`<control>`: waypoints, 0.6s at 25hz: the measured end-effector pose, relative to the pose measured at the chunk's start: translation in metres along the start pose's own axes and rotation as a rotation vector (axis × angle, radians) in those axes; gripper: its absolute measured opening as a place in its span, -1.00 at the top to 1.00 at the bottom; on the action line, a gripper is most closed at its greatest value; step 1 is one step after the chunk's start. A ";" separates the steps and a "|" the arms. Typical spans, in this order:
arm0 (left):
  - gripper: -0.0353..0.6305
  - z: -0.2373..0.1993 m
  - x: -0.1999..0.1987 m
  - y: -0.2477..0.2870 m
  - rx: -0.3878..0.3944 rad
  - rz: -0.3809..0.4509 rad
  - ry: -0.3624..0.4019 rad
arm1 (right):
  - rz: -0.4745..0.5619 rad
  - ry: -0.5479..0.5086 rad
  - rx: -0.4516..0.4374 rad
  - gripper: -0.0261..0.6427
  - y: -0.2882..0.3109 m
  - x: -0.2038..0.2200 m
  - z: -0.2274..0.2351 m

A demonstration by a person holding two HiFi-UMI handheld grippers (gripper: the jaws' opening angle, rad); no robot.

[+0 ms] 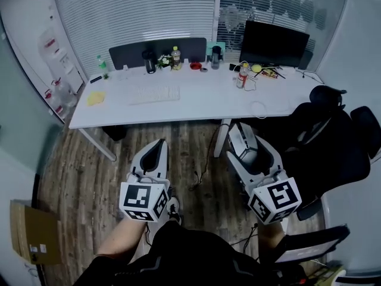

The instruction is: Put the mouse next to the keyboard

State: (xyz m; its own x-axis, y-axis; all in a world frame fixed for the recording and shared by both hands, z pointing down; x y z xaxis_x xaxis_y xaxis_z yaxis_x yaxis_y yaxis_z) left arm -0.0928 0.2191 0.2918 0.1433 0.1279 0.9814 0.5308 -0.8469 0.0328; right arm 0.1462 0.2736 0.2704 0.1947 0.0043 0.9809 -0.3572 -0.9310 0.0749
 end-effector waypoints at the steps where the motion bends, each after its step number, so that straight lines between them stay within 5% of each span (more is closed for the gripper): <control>1: 0.81 -0.007 -0.001 0.009 0.008 -0.001 -0.006 | 0.001 -0.004 0.003 0.01 0.009 -0.001 0.002; 9: 0.81 -0.081 -0.023 0.085 0.021 -0.026 0.033 | -0.013 -0.012 0.061 0.01 0.103 -0.015 0.013; 15: 0.81 -0.135 -0.027 0.127 0.061 -0.049 -0.011 | -0.020 -0.006 0.058 0.01 0.166 -0.024 0.007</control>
State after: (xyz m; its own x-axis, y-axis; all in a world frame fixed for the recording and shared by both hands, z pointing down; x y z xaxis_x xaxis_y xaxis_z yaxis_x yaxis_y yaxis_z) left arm -0.1422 0.0388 0.2949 0.1246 0.1743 0.9768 0.5874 -0.8064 0.0690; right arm 0.0881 0.1162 0.2581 0.2070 0.0206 0.9781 -0.2996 -0.9504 0.0834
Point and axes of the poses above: the fingertips, and each gripper's own axes: y forward along the fingers, z to its right, x out of its underside, the point moved 6 cm from there along -y, backward along the fingers, and after that the axes turned 10 degrees about -y, right-handed, at the moved point
